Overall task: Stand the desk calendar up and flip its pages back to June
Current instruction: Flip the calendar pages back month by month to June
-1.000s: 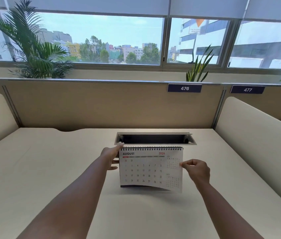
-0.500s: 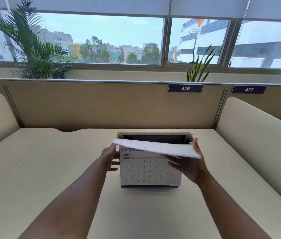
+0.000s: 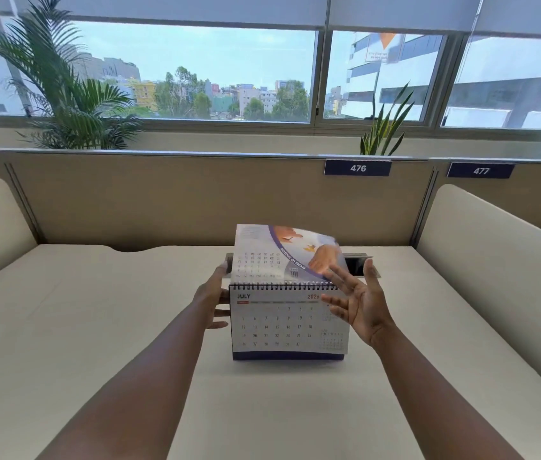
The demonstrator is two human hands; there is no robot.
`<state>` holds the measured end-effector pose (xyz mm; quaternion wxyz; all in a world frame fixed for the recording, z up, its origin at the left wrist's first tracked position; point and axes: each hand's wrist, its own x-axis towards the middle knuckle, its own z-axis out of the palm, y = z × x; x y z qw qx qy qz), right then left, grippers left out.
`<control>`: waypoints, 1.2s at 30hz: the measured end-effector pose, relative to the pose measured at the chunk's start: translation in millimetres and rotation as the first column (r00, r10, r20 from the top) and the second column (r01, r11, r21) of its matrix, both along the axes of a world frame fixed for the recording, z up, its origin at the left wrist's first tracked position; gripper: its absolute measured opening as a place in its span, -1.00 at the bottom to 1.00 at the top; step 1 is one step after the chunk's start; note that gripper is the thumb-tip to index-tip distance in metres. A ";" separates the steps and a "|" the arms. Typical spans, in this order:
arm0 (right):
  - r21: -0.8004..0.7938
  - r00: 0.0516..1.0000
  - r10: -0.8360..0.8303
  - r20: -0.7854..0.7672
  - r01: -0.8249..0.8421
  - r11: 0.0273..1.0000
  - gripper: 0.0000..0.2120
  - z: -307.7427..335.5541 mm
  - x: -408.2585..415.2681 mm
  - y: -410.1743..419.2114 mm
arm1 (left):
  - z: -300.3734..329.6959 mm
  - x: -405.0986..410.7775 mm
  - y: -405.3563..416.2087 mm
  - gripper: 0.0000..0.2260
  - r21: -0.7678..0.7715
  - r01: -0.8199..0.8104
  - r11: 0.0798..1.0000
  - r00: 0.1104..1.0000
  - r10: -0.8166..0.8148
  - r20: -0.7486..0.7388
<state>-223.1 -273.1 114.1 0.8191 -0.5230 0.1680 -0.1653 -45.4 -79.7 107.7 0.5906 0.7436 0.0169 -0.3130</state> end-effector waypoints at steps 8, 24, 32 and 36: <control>-0.062 0.990 -0.142 -0.022 0.141 0.988 -0.56 -4.8 -0.5 0.8 | -2.9 -3.3 -2.2 -0.61 0.033 -0.035 0.999 0.997 0.033 0.064; -0.474 0.731 -0.523 -0.438 0.308 0.825 -0.97 -48.2 -9.6 -11.7 | 0.3 -2.0 -6.6 -0.55 0.027 -0.057 0.998 0.995 0.055 0.080; -0.533 0.760 -0.516 -0.394 0.269 0.802 -0.78 -52.1 -15.8 -7.7 | -1.9 1.6 -8.2 -0.59 0.022 -0.049 0.999 0.996 0.048 0.073; -0.589 0.757 -0.526 -0.388 0.235 0.773 -0.79 -50.0 -14.7 -8.6 | -3.5 2.9 -8.8 -0.55 0.028 -0.047 0.998 0.996 0.045 0.074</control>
